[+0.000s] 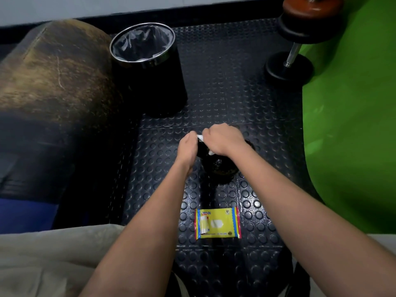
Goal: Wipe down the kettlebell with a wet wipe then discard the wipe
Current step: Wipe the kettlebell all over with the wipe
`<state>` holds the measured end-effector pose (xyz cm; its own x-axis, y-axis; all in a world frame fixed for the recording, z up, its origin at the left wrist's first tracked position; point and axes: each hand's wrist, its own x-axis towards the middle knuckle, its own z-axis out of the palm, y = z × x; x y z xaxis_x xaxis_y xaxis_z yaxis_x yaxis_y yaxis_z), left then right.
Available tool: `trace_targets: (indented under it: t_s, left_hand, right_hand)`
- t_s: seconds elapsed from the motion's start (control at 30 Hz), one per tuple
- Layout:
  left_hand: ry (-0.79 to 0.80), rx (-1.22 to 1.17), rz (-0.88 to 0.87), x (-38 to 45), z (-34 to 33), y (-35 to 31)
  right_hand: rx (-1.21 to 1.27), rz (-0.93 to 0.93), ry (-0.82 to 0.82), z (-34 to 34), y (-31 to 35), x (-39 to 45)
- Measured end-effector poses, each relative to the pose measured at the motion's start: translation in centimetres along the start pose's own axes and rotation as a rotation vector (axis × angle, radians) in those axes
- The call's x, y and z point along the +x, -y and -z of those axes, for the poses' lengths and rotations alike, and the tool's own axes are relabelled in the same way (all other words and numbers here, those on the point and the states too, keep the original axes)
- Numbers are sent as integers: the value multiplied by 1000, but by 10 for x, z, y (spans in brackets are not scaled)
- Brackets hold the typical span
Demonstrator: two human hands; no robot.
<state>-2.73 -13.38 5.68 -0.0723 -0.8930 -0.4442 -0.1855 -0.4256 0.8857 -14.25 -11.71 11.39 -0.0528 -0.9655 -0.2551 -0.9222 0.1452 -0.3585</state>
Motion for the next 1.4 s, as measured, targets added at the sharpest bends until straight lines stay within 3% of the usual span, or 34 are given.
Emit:
trace_targets:
  t_s: [0.23, 0.5, 0.77, 0.87, 1.03, 1.2, 1.4]
  left_hand:
    - [-11, 59, -24, -1, -3, -1]
    - [-1, 72, 1, 0, -3, 0]
    - [-66, 77, -29, 1, -3, 2]
    - [-63, 79, -27, 3, -1, 4]
    - [-63, 69, -28, 2, -1, 3]
    - [-61, 71, -48, 0, -3, 4]
    - [-58, 76, -29, -2, -4, 1]
  right_hand:
    - [-20, 5, -95, -3, -39, -13]
    - [356, -124, -208, -12, -81, -36]
    - [-86, -47, -15, 8, -14, -10]
    - [-140, 10, -32, 3, -4, -6]
    - [-214, 153, -216, -16, -16, -3]
    - [-133, 112, -479, -30, -46, -22]
    - [145, 4, -593, -45, -78, -42]
